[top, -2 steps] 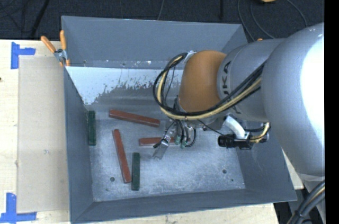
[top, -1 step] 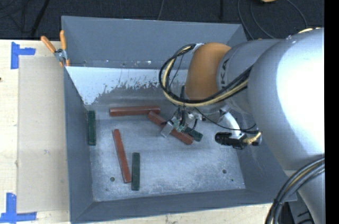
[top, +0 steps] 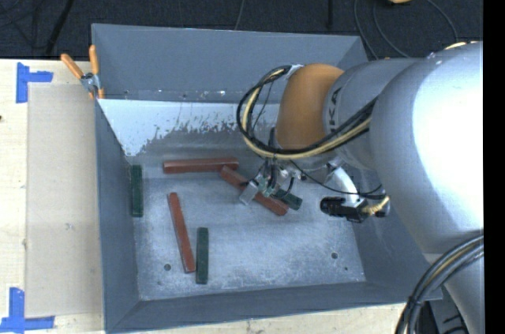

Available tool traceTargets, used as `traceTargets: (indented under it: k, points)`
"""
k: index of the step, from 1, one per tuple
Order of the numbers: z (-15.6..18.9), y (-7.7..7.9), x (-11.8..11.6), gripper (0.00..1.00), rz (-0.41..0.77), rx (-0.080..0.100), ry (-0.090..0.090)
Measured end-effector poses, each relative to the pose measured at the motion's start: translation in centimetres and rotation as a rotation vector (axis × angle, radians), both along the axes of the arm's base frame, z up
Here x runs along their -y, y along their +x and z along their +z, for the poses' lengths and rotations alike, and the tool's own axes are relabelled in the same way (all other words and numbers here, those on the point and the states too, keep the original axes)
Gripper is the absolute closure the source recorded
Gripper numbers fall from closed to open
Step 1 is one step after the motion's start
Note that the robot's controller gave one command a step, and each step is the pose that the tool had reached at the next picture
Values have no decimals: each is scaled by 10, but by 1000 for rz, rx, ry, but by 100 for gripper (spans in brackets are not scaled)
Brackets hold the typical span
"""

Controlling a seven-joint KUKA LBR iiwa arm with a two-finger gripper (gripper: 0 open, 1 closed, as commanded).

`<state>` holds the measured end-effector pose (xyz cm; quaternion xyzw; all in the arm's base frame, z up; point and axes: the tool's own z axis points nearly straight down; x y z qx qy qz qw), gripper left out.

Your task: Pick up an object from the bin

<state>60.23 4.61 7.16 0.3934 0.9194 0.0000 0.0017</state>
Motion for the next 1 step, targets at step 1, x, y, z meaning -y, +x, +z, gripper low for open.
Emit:
traceTargets:
  k: [1]
  points:
    - [0,0,0,100,1,0,0]
